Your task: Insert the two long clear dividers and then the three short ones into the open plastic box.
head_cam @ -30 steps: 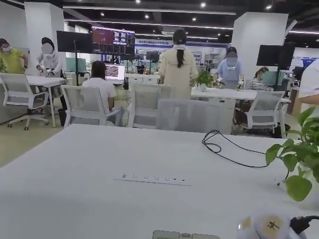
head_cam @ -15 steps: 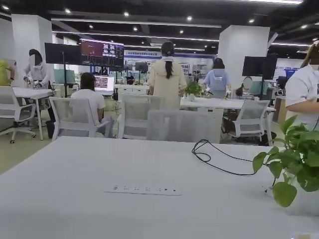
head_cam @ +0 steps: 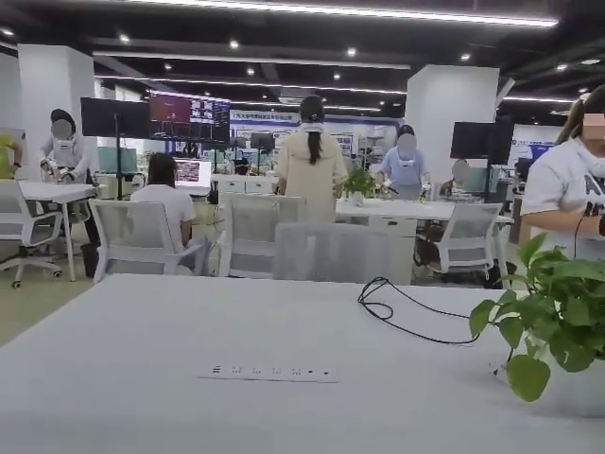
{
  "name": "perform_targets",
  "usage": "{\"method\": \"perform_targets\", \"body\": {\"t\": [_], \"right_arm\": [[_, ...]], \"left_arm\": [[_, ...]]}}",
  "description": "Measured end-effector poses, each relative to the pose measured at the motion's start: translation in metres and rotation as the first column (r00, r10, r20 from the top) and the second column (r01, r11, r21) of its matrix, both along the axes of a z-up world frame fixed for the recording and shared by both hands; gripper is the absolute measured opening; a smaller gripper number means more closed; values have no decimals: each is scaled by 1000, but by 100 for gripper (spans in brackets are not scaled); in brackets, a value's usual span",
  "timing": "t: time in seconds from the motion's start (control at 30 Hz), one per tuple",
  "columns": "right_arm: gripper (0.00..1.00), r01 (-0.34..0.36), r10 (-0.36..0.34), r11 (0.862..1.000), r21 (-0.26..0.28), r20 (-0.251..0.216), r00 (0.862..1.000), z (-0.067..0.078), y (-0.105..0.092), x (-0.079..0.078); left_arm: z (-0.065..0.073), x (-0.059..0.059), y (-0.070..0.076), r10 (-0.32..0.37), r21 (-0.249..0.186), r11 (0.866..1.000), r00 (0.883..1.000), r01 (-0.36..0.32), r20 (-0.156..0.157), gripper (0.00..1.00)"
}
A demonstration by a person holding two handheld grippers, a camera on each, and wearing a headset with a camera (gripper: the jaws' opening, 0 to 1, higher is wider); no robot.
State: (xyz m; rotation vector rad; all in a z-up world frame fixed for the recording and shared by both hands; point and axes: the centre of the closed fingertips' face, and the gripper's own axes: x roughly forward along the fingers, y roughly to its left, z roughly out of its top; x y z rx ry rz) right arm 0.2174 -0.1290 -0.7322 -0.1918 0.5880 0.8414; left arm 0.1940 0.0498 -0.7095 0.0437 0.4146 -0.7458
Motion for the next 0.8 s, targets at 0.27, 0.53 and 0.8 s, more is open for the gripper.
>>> {"method": "perform_targets", "body": {"t": [0.27,0.53,0.8], "right_arm": [[100,0,0,1000,-2,-1,1000,0,-1,-8],[100,-7,7,1000,0,-9,1000,-3,1,-10],[100,-23,22,1000,-12,-9,1000,-4,5,-8]], "left_arm": [[-1,-2,7,33,12,999,999,-33,3,100],[-2,-5,11,59,20,998,998,-59,-1,100],[0,-1,13,69,12,998,998,-69,2,99]]}}
